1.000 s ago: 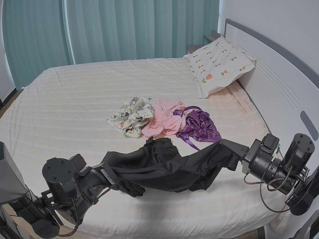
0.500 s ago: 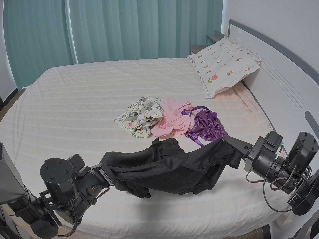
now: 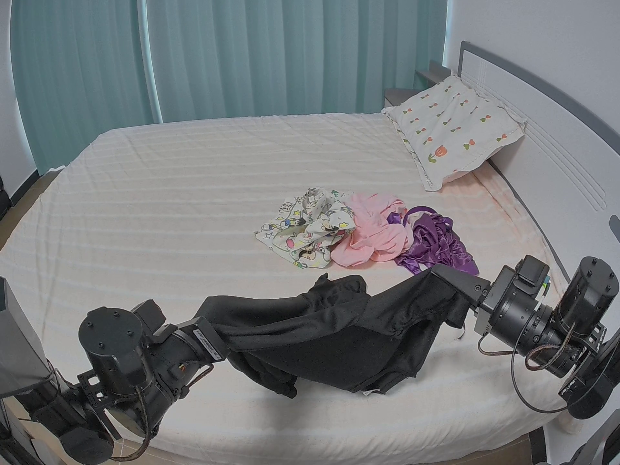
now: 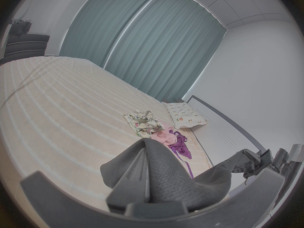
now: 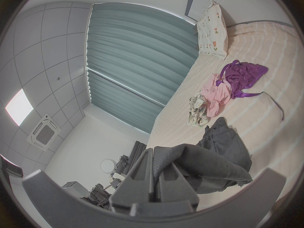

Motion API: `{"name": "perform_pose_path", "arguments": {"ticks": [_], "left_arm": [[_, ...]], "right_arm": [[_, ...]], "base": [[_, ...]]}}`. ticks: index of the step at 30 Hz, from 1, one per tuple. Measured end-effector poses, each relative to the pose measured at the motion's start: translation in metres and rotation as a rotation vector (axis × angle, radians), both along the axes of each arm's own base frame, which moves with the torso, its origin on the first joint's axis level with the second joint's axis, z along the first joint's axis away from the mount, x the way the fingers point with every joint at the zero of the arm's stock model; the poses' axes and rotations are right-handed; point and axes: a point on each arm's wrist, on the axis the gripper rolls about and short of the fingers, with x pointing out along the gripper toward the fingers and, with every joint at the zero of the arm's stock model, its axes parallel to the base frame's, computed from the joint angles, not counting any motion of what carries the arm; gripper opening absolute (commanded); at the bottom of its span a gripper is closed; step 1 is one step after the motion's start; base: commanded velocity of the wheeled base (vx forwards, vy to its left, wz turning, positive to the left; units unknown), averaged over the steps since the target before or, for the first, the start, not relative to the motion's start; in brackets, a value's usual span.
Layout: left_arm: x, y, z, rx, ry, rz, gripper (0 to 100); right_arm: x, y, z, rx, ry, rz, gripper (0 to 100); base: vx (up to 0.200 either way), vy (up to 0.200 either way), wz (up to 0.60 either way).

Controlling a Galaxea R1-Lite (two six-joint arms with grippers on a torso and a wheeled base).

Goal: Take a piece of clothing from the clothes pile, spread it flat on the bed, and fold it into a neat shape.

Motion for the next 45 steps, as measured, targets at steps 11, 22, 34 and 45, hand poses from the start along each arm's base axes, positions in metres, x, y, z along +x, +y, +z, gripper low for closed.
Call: {"name": "perform_pose_path", "arguments": {"ticks": [11,22,34,45], "left_arm": [[-0.0003,0.0002,-0.0004,0.001,0.002,0.0,0],[-0.0002,0.0008,0.0005,0.002,-0.002,0.002,0],[-0.0003,0.0012,0.0021,0.001,-0.009,0.005,0],[-0.0002,0.0014,0.0032,-0.003,-0.013,0.006,0]], "right_arm": [[0.0018,-0.0005,-0.0028,-0.006,0.011,-0.006,0],[0.0009,-0.0003,-0.0016,-0.018,-0.006,-0.004,0],[0.0003,-0.0001,-0.0005,-0.029,-0.02,-0.015,0],[0.0018,-0.0014,-0.0018,-0.032,-0.016,-0.023,0]], "base": [[0.0,0.2,0.0],[0.0,0.2,0.0],[0.0,0.2,0.0],[0.0,0.2,0.0]]}}
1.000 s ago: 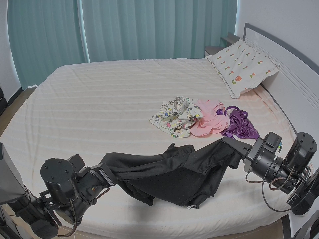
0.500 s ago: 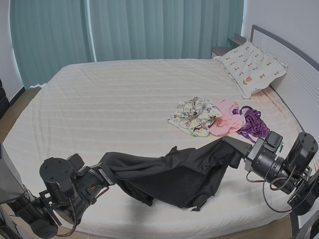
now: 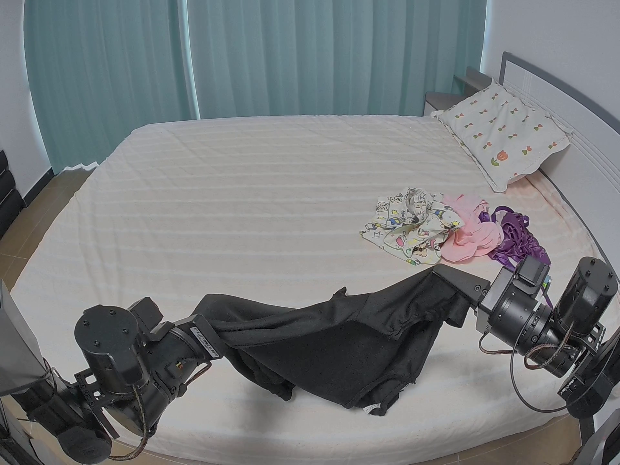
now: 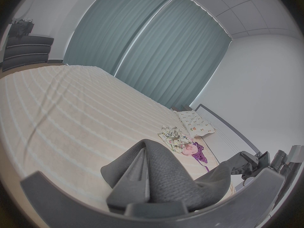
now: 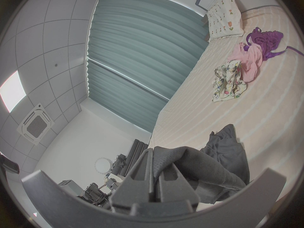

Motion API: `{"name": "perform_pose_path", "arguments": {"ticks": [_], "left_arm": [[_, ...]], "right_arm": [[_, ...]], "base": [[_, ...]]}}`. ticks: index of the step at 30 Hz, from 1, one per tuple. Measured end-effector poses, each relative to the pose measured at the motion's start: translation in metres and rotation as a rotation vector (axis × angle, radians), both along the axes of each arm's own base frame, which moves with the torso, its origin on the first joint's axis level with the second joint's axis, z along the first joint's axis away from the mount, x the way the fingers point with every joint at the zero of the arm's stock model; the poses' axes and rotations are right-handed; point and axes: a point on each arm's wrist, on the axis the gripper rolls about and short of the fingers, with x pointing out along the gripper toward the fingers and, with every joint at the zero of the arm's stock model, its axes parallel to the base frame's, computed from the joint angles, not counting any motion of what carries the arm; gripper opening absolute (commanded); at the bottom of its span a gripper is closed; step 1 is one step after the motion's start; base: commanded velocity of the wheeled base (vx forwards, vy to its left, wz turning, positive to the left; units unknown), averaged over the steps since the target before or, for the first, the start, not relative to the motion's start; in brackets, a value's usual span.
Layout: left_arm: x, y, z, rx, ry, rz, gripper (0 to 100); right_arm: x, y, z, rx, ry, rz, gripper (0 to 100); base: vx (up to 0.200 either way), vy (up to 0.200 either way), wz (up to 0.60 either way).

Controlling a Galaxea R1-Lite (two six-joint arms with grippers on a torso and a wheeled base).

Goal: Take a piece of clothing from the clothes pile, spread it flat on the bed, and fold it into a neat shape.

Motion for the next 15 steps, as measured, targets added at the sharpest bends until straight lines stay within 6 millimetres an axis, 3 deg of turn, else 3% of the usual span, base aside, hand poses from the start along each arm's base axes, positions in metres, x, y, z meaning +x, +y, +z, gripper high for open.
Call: {"name": "perform_pose_path", "arguments": {"ticks": [7,15], "left_arm": [[0.0003,-0.0001,0.0,-0.001,0.0,0.0,0],[0.0005,-0.0008,-0.0021,0.001,0.009,-0.004,0]], "right_arm": [[0.0003,-0.0002,-0.0002,0.0,0.001,-0.001,0],[0.001,-0.0004,-0.0013,-0.003,0.005,-0.003,0]], "base": [[0.0,0.2,0.0],[0.0,0.0,0.0]]}}
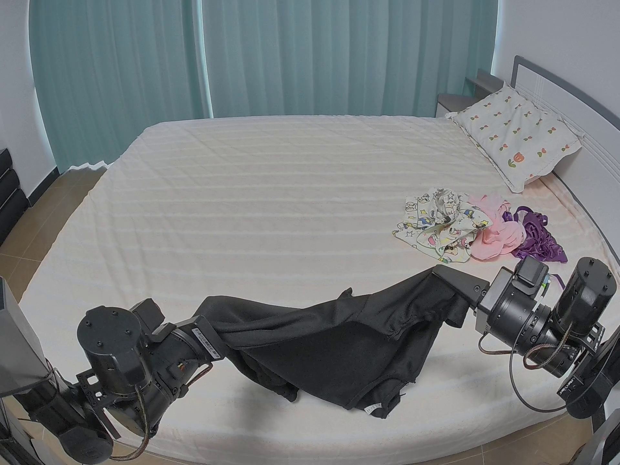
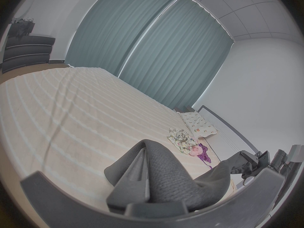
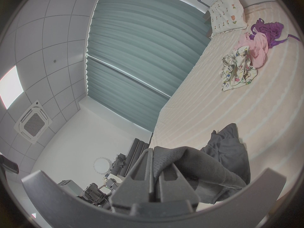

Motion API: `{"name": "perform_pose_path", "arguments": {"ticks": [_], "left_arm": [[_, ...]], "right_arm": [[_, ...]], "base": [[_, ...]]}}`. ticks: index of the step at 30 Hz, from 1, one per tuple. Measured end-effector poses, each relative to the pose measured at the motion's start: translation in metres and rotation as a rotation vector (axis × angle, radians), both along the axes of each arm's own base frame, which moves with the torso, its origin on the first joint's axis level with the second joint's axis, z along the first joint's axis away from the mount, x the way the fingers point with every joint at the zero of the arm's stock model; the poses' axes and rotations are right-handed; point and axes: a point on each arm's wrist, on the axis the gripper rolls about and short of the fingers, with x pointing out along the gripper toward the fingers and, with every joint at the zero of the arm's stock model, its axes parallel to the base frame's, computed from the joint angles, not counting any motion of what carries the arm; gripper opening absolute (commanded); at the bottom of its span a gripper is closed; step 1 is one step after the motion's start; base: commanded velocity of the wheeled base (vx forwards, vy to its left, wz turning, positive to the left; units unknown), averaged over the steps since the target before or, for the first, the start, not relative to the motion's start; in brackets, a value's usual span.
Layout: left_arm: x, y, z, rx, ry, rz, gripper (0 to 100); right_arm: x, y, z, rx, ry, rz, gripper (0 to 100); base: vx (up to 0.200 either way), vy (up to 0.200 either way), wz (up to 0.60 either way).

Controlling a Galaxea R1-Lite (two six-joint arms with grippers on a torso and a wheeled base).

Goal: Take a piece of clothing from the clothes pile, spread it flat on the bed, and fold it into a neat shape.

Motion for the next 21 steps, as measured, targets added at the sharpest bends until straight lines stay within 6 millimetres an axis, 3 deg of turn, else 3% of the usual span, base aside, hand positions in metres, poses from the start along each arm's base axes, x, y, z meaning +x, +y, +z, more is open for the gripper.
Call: {"name": "perform_pose_path", "arguments": {"ticks": [12,21], "left_arm": [[-0.002,-0.002,-0.001,0.005,0.002,-0.013,0],[-0.014,-0.006,0.005,0.017,-0.019,-0.063,0]], "right_arm": [[-0.001,0.0,-0.005,-0.012,0.022,0.003,0],[-0.01,-0.006,0.003,0.0,-0.01,0.009,0]], "base": [[-0.183,0.0,0.0],[-0.2,0.0,0.0]]}}
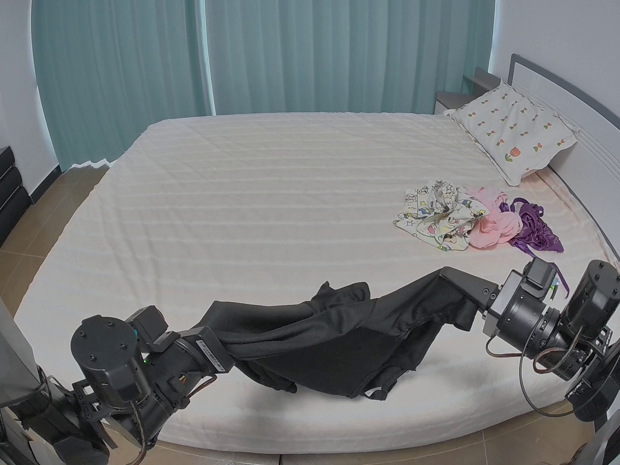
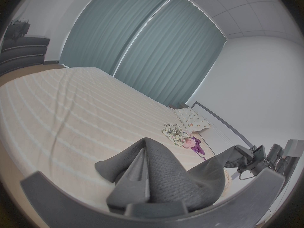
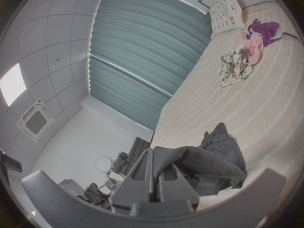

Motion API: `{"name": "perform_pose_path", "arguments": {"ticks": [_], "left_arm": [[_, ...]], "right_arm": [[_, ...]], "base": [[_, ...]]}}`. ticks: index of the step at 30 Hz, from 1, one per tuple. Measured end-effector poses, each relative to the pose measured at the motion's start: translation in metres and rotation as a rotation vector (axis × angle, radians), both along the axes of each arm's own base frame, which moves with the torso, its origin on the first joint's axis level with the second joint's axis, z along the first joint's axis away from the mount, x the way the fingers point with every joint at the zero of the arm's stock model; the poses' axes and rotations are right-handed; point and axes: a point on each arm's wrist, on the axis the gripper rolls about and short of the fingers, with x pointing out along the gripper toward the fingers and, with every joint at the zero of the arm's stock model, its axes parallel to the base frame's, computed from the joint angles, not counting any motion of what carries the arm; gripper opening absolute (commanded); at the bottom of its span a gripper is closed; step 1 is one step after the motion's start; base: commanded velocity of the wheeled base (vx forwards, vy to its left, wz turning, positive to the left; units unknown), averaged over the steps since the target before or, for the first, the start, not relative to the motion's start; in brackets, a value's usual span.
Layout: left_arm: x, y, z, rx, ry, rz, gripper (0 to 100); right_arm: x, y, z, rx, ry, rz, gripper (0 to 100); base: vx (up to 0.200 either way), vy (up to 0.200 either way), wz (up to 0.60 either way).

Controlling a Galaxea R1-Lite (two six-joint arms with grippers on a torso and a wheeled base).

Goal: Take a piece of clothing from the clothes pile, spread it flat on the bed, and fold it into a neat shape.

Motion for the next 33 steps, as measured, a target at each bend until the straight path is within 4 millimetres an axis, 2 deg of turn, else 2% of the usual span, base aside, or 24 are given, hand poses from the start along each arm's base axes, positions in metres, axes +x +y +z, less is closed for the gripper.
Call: {"name": "perform_pose_path", "arguments": {"ticks": [7,14,17,20,29,33], "left_arm": [[-0.011,0.003,0.015,-0.002,-0.061,-0.028,0],[-0.021,0.009,0.034,-0.02,-0.142,-0.041,0],[-0.023,0.01,0.041,-0.035,-0.171,-0.041,0],[-0.024,0.011,0.046,-0.046,-0.191,-0.041,0],[-0.02,0.003,0.049,-0.062,-0.197,-0.055,0],[-0.02,-0.003,0.047,-0.061,-0.183,-0.076,0]], "right_arm": [[-0.013,-0.007,0.019,0.016,-0.095,0.001,0],[-0.03,-0.018,0.049,0.056,-0.19,-0.001,0],[-0.032,-0.022,0.065,0.05,-0.184,-0.012,0],[-0.029,-0.025,0.085,0.037,-0.166,-0.028,0],[-0.024,-0.046,0.173,0.084,-0.291,-0.11,0],[-0.025,-0.052,0.194,0.07,-0.271,-0.136,0]], "base": [[-0.2,0.0,0.0],[0.0,0.0,0.0],[0.0,0.0,0.0],[0.0,0.0,0.0],[0.0,0.0,0.0],[0.0,0.0,0.0]]}}
